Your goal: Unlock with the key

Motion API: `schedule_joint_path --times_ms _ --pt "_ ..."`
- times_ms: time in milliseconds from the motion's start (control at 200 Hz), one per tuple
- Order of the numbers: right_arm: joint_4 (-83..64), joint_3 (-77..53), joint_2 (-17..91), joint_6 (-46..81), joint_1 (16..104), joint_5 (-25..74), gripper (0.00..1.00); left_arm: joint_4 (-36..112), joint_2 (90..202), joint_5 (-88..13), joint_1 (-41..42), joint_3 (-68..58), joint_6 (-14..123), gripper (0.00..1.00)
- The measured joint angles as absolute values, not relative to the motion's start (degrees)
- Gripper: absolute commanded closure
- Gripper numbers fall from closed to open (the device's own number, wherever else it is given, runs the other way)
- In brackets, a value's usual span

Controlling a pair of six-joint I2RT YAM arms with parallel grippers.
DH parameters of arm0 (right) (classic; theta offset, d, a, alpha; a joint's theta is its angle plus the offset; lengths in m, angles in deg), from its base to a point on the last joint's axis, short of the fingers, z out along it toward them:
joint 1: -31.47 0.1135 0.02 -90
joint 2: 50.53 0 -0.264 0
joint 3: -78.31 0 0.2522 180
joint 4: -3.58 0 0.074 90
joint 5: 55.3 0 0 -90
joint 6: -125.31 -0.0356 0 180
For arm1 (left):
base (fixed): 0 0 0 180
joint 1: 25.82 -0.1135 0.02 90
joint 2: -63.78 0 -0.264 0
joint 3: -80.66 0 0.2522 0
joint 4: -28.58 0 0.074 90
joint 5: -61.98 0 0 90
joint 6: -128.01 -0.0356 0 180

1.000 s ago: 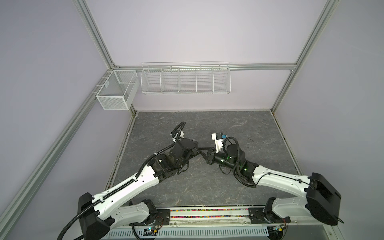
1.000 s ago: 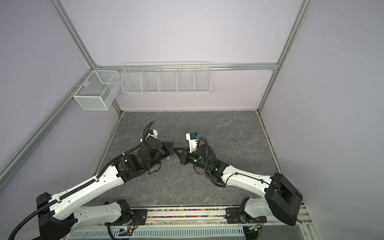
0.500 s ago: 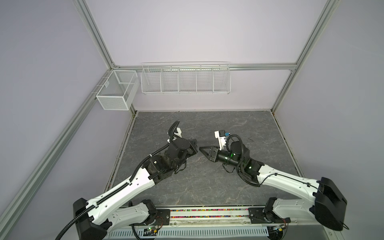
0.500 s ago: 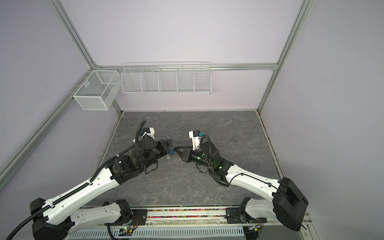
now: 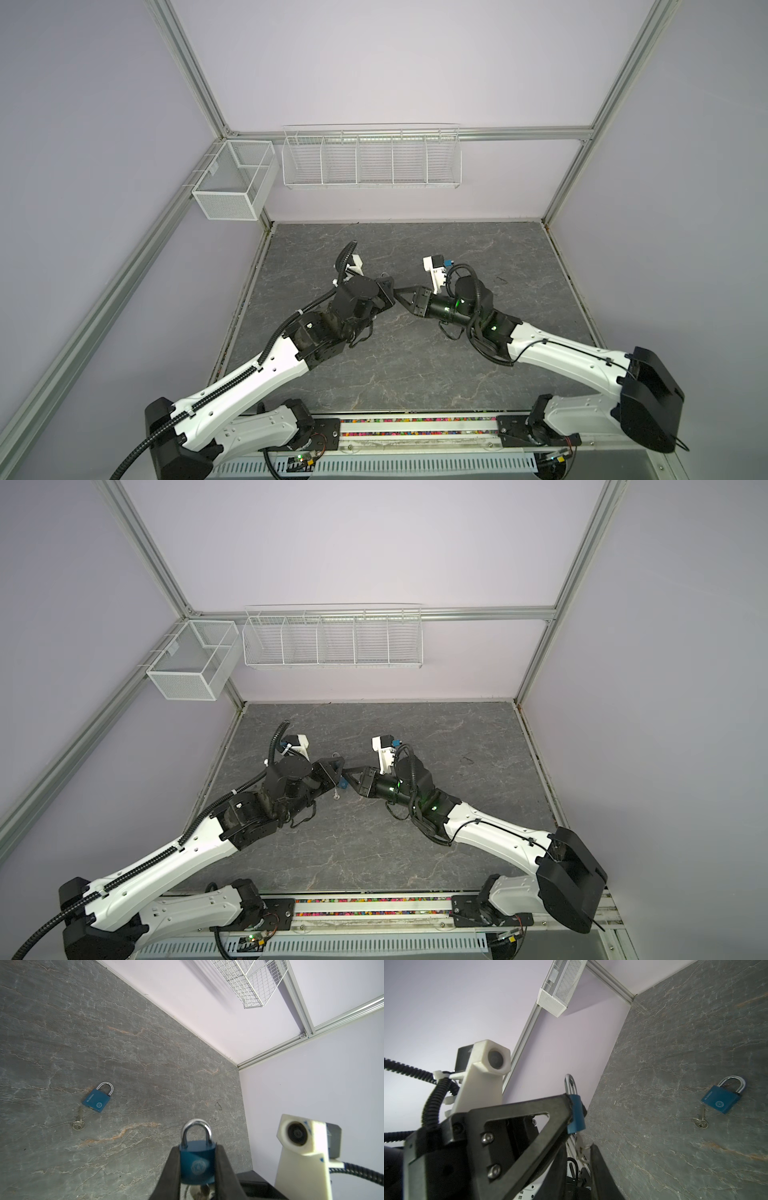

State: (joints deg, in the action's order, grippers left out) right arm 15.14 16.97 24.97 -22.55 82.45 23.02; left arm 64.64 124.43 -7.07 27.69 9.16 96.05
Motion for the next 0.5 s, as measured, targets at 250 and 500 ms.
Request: schedule_joint_path --times_ms 250,500 --pt "14.3 16.3 25.3 -22.0 82.4 23.2 0.82 64.4 124.6 -7.1 27.7 9.2 96.1 1.0" --pt "13.3 15.8 25.4 -21.2 82.4 23.3 0.85 64.0 125.3 -7.1 27.7 9.2 96.1 1.0"
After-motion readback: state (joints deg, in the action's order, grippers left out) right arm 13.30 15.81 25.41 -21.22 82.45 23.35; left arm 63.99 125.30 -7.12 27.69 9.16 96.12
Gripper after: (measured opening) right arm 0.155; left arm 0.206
